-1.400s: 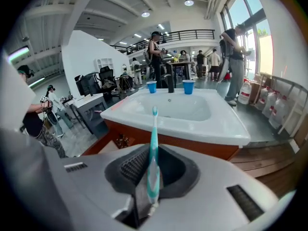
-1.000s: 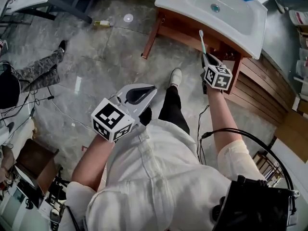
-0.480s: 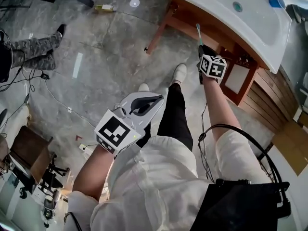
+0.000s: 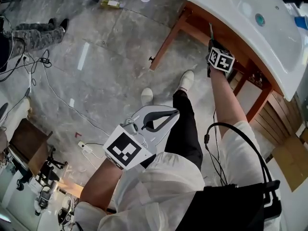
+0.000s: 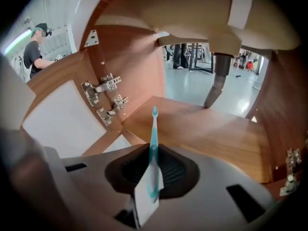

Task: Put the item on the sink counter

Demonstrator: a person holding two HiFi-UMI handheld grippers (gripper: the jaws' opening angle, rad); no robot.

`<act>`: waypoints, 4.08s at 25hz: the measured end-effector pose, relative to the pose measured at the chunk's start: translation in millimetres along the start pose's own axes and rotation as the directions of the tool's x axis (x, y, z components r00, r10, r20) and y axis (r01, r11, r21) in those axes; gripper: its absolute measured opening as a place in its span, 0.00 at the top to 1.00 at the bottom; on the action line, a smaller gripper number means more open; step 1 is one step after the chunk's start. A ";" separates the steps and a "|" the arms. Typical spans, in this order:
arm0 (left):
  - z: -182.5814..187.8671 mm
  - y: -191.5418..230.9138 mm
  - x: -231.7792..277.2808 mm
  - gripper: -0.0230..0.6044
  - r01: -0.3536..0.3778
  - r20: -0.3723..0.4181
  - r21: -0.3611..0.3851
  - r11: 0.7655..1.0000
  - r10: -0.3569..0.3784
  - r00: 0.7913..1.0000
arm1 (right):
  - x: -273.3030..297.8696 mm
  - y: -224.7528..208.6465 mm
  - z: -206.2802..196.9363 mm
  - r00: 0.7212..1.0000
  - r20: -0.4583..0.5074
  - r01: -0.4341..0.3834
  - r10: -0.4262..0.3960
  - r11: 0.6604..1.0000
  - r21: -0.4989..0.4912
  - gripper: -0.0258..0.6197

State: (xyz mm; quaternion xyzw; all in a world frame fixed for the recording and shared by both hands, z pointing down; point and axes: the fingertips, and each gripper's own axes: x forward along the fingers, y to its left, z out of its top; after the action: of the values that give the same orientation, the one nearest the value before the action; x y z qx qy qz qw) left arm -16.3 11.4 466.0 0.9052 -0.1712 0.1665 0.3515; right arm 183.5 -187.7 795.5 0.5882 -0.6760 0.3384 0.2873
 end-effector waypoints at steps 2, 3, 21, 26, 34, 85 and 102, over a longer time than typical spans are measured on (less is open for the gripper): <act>-3.3 6.5 7.9 0.96 -0.007 -0.002 -0.010 1.000 0.007 1.000 | 18.8 -6.1 1.5 1.000 0.000 0.008 -0.008 1.000 0.019 0.88; -4.7 9.5 12.3 0.96 -0.008 -0.004 -0.017 1.000 0.008 1.000 | 27.6 -9.1 3.7 1.000 0.003 0.007 -0.007 1.000 0.026 0.88; -19.4 37.5 27.8 0.96 -0.037 0.015 -0.121 0.992 0.039 0.999 | 94.2 -17.5 11.5 0.999 0.005 0.033 -0.034 0.998 0.048 0.88; -20.7 36.1 29.6 0.96 -0.036 0.012 -0.122 0.992 0.038 0.999 | 96.4 -16.6 11.6 1.000 0.009 0.015 -0.015 0.999 0.049 0.84; -12.4 20.9 32.2 0.96 -0.002 0.011 -0.079 0.997 0.003 1.000 | 65.8 -18.3 8.6 0.999 0.009 0.043 -0.043 0.999 0.015 0.79; 179.1 -121.4 36.2 0.96 0.075 0.037 0.310 0.948 -0.091 0.995 | -413.0 -113.4 196.9 0.954 0.295 0.032 0.052 0.962 -0.271 0.94; 253.7 -119.2 123.8 0.96 -0.111 0.087 0.252 0.961 0.091 0.992 | -287.4 -247.3 321.1 0.981 0.165 0.023 0.098 0.797 -0.604 0.82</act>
State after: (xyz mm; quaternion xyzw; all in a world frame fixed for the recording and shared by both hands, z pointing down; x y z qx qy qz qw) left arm 190.2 -105.6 272.2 0.9387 -0.2072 0.1712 0.2159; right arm 472.5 -289.9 404.4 0.4818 -0.7841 0.0541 0.3875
